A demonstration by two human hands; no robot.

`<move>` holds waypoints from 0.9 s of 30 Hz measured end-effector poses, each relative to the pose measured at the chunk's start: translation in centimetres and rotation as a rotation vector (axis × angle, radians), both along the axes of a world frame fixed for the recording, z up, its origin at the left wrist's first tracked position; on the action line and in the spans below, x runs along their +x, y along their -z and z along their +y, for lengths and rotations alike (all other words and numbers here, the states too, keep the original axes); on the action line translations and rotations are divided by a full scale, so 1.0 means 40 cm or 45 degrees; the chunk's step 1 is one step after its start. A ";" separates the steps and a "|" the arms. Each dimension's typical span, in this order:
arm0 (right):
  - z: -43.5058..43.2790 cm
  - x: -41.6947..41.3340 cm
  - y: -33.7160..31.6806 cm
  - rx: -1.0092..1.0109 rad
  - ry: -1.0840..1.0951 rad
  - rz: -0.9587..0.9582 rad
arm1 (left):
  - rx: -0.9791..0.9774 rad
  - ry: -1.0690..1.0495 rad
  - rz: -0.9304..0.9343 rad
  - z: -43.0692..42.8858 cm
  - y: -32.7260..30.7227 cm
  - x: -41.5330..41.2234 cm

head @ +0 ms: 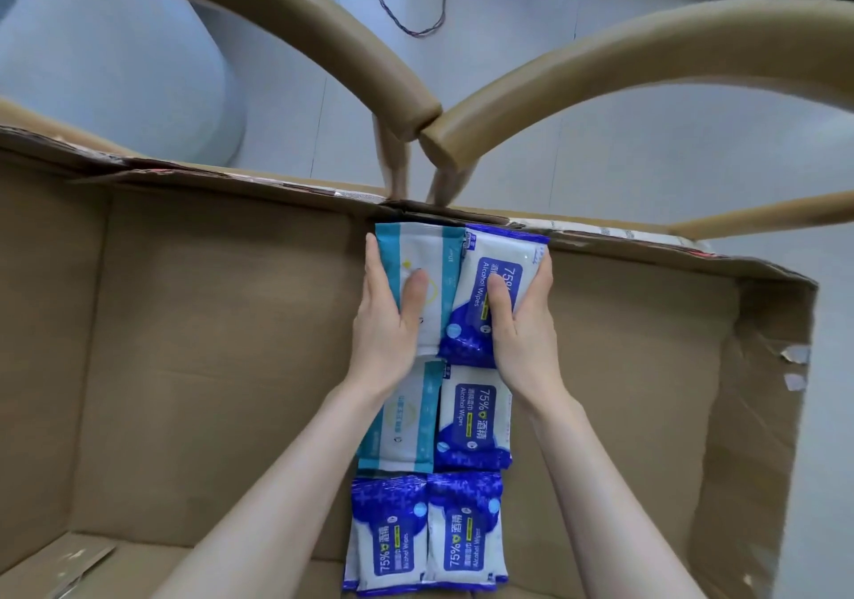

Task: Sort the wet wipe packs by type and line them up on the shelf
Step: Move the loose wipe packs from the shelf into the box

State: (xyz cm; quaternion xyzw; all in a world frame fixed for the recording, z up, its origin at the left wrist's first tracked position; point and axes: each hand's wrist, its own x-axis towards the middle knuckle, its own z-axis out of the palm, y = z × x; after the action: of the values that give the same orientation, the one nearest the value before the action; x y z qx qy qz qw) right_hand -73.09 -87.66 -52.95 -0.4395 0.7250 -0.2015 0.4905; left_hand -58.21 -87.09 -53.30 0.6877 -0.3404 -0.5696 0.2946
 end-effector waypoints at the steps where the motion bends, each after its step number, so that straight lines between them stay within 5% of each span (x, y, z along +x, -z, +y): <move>1: 0.000 -0.001 -0.002 0.005 -0.009 0.011 | 0.009 0.004 -0.001 0.001 -0.002 0.000; 14: 0.024 -0.037 -0.163 0.000 -0.239 0.299 | 0.002 0.141 -0.397 0.043 -0.161 0.033; 27: 0.220 0.134 -0.738 -0.566 -0.816 0.349 | -0.417 0.044 -0.723 0.346 -0.755 0.170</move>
State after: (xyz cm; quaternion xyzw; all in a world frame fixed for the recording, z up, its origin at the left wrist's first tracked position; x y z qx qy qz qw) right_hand -67.74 -78.87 -23.44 -0.7611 0.5487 -0.1298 0.3206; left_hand -51.42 -73.24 -23.12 0.7566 -0.5078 -0.2975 0.2848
